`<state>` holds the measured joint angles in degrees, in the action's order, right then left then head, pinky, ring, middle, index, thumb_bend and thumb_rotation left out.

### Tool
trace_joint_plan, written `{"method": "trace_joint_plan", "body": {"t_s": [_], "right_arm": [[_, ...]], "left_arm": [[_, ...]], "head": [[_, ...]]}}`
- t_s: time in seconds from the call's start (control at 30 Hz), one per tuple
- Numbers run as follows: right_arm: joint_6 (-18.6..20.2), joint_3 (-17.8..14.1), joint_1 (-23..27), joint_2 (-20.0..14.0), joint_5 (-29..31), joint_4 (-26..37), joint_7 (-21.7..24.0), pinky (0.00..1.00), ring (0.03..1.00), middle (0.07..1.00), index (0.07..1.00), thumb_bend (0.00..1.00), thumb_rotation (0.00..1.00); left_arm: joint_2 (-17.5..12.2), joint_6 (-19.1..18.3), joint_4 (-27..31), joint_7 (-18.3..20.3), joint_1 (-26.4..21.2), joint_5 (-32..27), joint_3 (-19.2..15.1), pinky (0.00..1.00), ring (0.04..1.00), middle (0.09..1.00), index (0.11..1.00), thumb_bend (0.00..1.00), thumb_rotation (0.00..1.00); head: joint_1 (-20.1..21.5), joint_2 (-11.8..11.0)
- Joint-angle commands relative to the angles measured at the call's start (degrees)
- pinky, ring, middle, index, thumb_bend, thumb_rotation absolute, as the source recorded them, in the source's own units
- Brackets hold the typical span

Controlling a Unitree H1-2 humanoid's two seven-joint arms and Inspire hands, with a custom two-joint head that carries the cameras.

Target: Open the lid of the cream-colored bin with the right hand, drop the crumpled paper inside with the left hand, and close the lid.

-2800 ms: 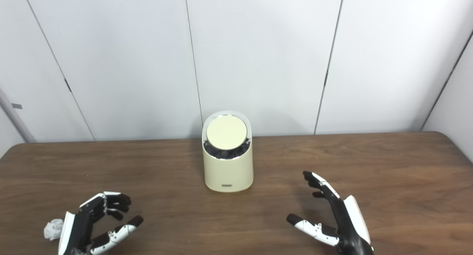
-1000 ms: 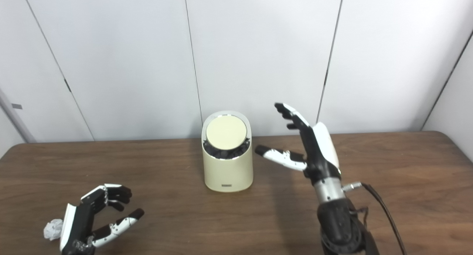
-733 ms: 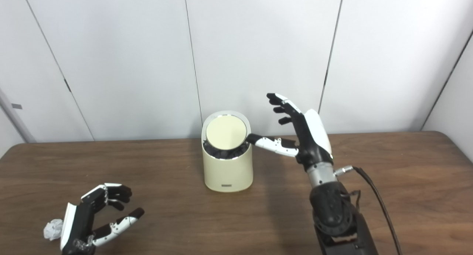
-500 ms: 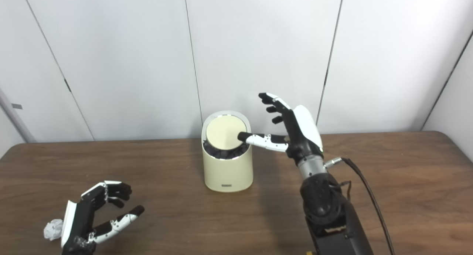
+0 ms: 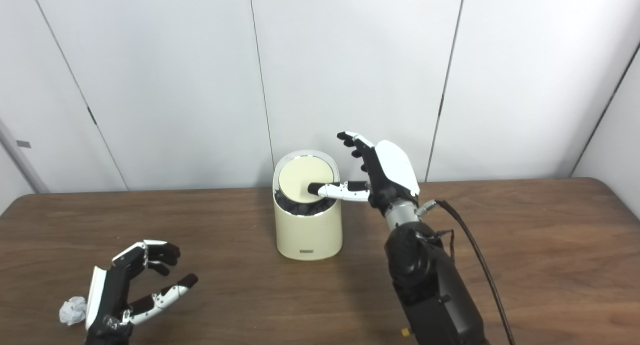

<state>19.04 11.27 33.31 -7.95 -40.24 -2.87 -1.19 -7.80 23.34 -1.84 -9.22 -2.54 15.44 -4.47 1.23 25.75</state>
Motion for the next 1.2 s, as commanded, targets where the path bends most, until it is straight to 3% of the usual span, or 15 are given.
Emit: {"method": "trace_joint_plan", "body": {"t_s": [0.0,0.2,0.57,0.77,1.17], "right_arm": [[0.83,0.18,3.49,0.29,-1.13,0.41,-0.62,0.64,0.784,0.829,0.845,0.92,0.55],[2.53,0.83,4.71,0.93,-1.69,-1.04,-1.08,0.64,0.791,0.832,0.846,0.93,0.52],[1.55,2.14,6.48,0.53,-1.83,-5.64,-2.87,0.63,0.778,0.827,0.837,0.95,0.48],[1.4,2.43,6.25,0.38,-1.99,-7.35,-4.65,0.62,0.773,0.817,0.82,0.98,0.32],[1.13,3.96,5.75,-0.77,-3.2,-7.18,-5.89,0.59,0.752,0.804,0.814,0.96,0.13]], "left_arm": [[1.02,1.86,-2.62,-1.08,0.25,0.9,0.79,0.44,0.538,0.564,0.552,0.8,0.14],[1.23,1.45,-2.25,-1.29,0.32,1.43,0.99,0.45,0.541,0.567,0.554,0.8,0.15],[1.6,0.53,-1.01,-1.1,0.58,1.52,1.02,0.44,0.537,0.567,0.553,0.8,0.15],[1.63,-0.07,-0.14,-1.06,0.8,2.11,1.01,0.43,0.53,0.562,0.55,0.8,0.12],[1.34,1.03,-0.95,-1.06,0.69,1.69,0.97,0.43,0.532,0.565,0.55,0.8,0.12]], "head": [[0.01,0.02],[-0.09,-0.07],[-0.23,0.17],[-0.11,0.33],[0.06,0.59]]}}
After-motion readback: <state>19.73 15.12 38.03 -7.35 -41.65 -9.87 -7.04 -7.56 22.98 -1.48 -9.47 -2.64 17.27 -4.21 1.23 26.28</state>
